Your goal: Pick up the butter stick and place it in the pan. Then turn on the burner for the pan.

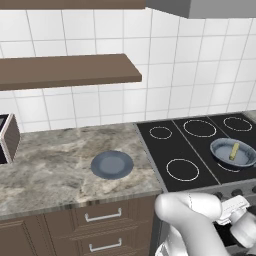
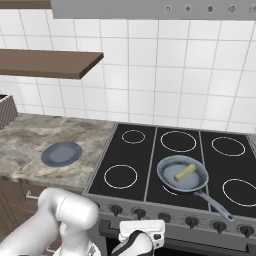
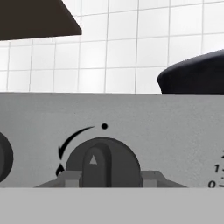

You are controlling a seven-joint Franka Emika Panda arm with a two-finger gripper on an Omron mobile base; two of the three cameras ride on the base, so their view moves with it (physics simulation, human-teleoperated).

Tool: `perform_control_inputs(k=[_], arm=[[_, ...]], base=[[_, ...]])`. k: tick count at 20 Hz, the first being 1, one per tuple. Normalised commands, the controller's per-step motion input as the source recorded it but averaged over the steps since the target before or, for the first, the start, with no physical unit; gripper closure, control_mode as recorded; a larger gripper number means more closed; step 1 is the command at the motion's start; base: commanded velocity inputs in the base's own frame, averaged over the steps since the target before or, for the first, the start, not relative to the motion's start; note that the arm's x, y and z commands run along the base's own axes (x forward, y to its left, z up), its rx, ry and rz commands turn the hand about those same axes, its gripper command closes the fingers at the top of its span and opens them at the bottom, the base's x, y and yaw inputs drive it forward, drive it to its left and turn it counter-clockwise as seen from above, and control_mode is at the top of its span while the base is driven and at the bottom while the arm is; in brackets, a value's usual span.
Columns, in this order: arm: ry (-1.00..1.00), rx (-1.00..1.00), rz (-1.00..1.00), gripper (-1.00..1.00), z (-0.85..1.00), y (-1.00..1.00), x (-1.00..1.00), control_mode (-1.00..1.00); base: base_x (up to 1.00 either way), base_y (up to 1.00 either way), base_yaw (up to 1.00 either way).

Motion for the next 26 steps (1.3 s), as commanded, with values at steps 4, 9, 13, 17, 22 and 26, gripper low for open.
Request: perform_control_inputs(k=[4,9,13,17,22,26], arm=[[-0.03,-0.60,0.00,1.00,0.19,0.12,-0.08,-1.00],[0.03,-0.33,0.00,1.00,0.11,0.13,0.01,-1.00],[0.02,-0.10,-0.03,1.00,-0.02,0.16,0.07,-1.00],[0.00,-0.21,-0.04,1.00,0.02,0.20,0.00,-1.00],[-0.02,-0.29,-0.05,1.00,0.15,0.13,-0.01,-1.00],[-0.03,-0.33,-0.05,1.00,0.28,0.11,-0.02,-1.00]], base=[[0.00,0.00,0.00],[0.00,0.00,0.00],[0.00,0.00,0.00],[0.00,0.00,0.00],[0.00,0.00,0.00],[0.00,0.00,0.00]])
